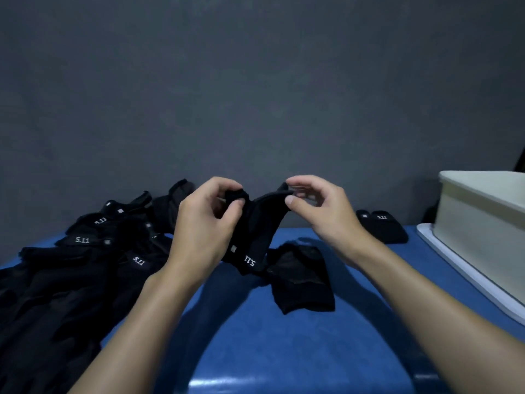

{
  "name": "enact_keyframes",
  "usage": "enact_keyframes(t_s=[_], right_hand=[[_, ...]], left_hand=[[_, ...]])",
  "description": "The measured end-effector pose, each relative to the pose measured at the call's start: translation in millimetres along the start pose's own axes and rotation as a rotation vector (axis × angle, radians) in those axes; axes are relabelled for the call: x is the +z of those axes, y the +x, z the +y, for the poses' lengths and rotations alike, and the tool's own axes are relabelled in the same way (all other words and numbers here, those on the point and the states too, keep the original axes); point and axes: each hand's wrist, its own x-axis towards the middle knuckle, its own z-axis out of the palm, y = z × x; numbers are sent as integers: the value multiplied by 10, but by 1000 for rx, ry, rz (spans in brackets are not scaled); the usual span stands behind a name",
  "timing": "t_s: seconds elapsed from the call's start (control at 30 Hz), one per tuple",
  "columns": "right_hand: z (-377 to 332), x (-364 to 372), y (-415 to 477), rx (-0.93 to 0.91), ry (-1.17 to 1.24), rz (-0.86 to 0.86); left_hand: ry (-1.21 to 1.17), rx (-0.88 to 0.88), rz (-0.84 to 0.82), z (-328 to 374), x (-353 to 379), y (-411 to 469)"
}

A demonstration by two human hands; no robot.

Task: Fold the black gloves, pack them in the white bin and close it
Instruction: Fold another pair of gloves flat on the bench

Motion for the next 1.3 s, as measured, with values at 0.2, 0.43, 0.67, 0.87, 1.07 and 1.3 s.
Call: enact_keyframes(t_s=[0.2,0.43,0.67,0.87,1.07,1.3], right_hand=[[285,-40,-346,340,212,106],[317,4,-411,392,424,-7],[368,48,-446,380,535,-123],[326,-27,-423,361,603,17],[374,-109,-464,329,460,42],[379,-233,-498,333,349,-62]], left_hand=[[21,37,-1,80,91,-97],[32,70,-10,112,163,-142],[-47,19,20,126,226,-131],[-227,-235,73,15,293,-138],[-286,-388,-27,-8,358,-228],[-146,-291,-214,-6,392,-277]])
